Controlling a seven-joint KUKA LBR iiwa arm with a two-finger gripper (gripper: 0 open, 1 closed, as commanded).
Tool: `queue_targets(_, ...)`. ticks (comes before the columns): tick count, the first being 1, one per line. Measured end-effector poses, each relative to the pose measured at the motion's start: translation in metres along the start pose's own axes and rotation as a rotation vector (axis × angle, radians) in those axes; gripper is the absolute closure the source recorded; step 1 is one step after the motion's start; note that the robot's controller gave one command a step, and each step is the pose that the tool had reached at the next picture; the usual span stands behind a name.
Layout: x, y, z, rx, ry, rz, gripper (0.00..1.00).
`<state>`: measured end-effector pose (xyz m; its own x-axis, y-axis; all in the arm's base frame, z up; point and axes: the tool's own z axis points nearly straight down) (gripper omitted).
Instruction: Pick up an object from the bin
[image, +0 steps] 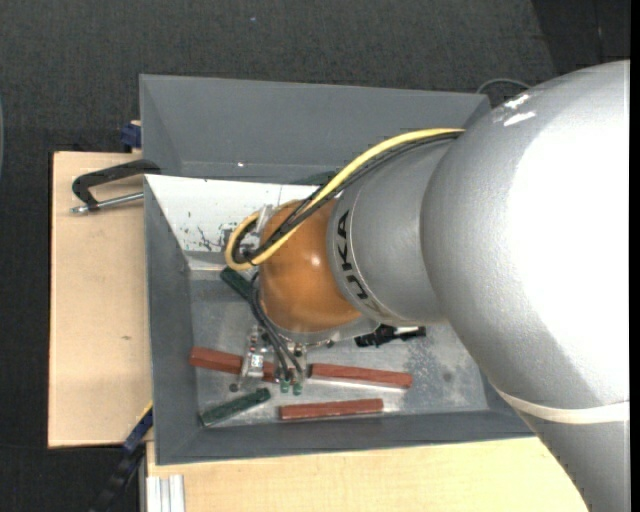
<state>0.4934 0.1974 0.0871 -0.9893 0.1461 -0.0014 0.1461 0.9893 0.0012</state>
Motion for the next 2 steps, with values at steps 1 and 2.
queue_targets(1, 0.000, 0.000, 0.000, 0.000, 0.000, 0.000, 1.00)
queue_targets(2, -0.023, 0.013, -0.126, -0.001, -0.002, 0.024, 1.00)
